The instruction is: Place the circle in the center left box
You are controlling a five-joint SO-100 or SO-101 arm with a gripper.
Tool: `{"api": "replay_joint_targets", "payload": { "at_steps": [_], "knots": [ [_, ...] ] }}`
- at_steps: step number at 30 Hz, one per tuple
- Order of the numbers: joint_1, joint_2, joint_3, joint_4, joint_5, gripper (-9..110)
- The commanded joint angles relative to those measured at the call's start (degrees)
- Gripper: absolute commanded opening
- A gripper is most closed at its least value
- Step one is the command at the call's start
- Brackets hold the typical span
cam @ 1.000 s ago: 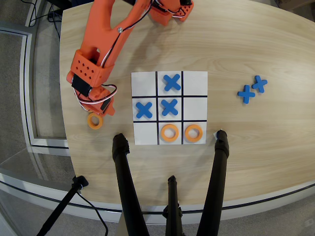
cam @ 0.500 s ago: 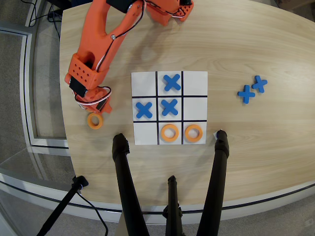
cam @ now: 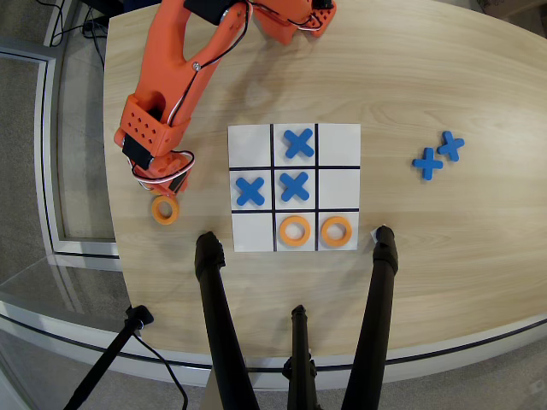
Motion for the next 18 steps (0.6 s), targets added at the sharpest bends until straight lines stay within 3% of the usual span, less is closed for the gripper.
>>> {"api": "replay_joint_targets", "payload": {
  "at_steps": [1,3,12,18],
  "knots": [
    [0.0,-0.18,0.09,0.44,1.14,6],
    [-0.09,-0.18,-0.18,1.23,1.93,0],
    [-2.37,3.16,-1.32,7.12,4.66,0],
    [-8.7,12.39,-3.34,10.11,12.04,0]
  ]
}}
